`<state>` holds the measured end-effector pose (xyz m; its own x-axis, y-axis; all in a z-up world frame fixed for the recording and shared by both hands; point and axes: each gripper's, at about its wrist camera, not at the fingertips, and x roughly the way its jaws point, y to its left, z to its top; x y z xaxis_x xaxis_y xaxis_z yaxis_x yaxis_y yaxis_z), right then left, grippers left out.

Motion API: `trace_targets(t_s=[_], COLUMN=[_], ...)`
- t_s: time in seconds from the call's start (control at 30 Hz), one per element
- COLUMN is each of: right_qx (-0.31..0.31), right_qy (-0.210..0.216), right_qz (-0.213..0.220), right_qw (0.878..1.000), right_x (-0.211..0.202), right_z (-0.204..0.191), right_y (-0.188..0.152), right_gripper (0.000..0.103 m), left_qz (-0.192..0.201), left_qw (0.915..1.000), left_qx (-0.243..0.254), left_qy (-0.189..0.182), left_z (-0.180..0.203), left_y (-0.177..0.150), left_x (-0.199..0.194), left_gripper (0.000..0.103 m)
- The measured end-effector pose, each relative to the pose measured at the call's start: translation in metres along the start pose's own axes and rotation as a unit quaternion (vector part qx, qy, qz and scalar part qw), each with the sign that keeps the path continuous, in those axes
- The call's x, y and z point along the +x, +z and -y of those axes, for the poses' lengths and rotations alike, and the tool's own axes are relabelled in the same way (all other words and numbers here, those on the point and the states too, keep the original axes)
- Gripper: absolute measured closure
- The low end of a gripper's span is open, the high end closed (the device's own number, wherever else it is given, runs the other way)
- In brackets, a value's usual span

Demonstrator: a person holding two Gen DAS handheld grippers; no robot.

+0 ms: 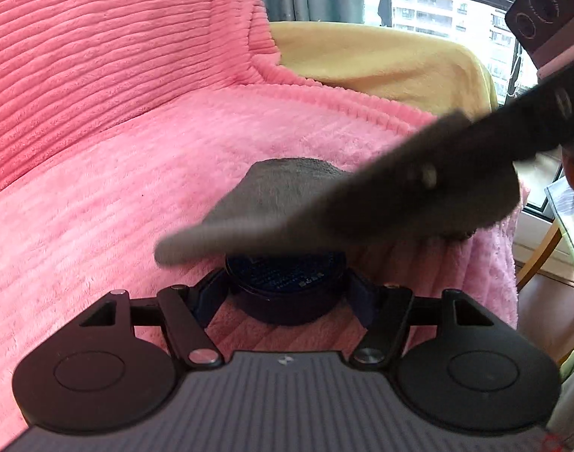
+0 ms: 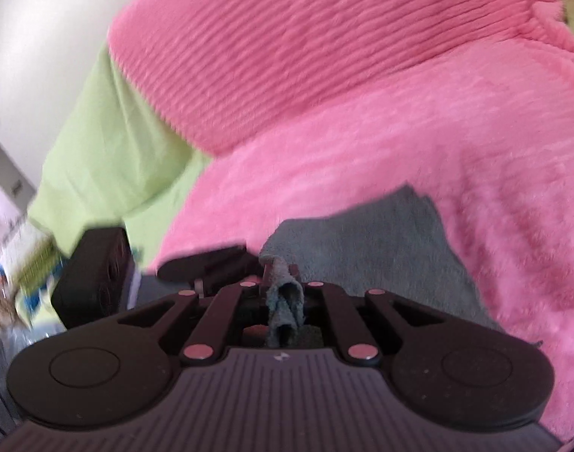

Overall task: Clean container
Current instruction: 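Wipe the cloth across the tin lid with the right tool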

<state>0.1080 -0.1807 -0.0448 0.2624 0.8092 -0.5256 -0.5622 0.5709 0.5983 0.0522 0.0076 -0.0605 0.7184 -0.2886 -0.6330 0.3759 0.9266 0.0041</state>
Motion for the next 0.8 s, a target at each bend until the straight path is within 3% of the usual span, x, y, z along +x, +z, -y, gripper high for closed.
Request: trace_targets(t_s=[0.17,0.3,0.53,0.8], right_qx=[-0.037,-0.063,-0.092,-0.064], right_qy=[-0.019,-0.029,-0.054,-0.063], right_qz=[-0.052,-0.066,-0.039,-0.01], right_qw=[0.998,0.995,0.994,0.996], right_x=[0.026,0.033,0.047,0.058], right_z=[-0.002,-0.005,-0.009,0.001], right_y=[0.0,0.001,0.002,0.013], right_gripper=[0.099,0.1,0.102,0.102], left_qz=[-0.004,-0.008,-0.012,-0.017], left_qw=[0.9998,0.9996,0.9996,0.9997], left_qx=[0.014,0.019,0.013,-0.005], left_qy=[0.009,0.017,0.02,0.015], left_z=[0.007,0.01,0.012,0.007], left_y=[-0.001,-0.004,-0.003,0.0], left_x=[0.002,0.003,0.005,0.009], left_gripper=[0.035,0.035,0.035,0.035])
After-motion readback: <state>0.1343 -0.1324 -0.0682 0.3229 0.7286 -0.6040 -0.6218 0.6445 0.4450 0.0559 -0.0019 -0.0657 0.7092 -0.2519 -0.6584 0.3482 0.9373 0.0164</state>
